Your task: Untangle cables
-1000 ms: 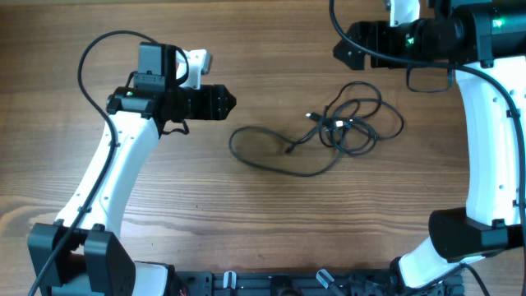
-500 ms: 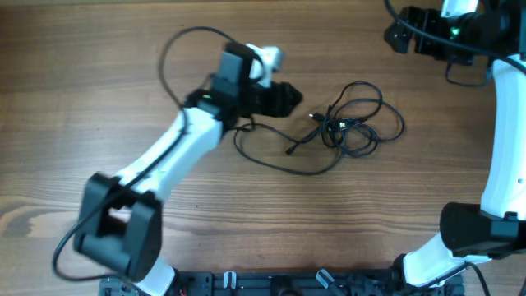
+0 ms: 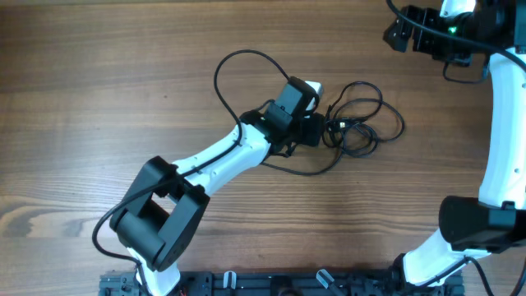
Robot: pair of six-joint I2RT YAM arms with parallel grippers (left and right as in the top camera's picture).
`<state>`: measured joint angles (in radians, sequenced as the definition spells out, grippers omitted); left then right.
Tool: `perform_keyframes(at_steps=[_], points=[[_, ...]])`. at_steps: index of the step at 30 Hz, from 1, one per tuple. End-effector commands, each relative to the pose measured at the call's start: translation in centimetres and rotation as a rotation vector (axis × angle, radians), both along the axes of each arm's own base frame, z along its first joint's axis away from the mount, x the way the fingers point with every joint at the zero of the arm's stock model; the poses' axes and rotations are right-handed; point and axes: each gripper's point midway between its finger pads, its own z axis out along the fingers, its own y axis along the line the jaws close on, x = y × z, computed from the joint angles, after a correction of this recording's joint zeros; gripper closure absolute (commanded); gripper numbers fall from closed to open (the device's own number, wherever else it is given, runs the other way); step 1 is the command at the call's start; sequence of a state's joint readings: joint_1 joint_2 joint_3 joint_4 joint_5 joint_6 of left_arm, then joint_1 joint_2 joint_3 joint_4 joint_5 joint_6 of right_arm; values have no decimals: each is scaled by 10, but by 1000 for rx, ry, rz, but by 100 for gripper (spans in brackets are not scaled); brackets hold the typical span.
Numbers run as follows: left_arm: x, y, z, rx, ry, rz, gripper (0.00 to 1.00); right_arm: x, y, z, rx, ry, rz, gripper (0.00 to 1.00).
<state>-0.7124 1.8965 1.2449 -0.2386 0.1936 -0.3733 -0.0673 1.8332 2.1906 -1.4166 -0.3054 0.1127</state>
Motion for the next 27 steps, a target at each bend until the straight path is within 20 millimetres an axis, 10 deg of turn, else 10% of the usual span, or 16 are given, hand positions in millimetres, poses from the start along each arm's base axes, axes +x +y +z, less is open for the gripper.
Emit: perform_keyframes(at_steps=[1,13,17,21,27], points=[[9,0,-5,38,-41,33,66,5,2,-1,17,5,-8,0],[0,-15,-23,47,-30,-1,76,5,2,-2,17,10,-8,0],[6,-17,-13,21,-62,2,96,4,2,-3,17,13,-8,0],[22,-3,44,-41,-131,48,96,3,3,-4,18,22,-8,0],[16,44,178,-244,-257,68,96,2,38,-3,87,12,107,0]])
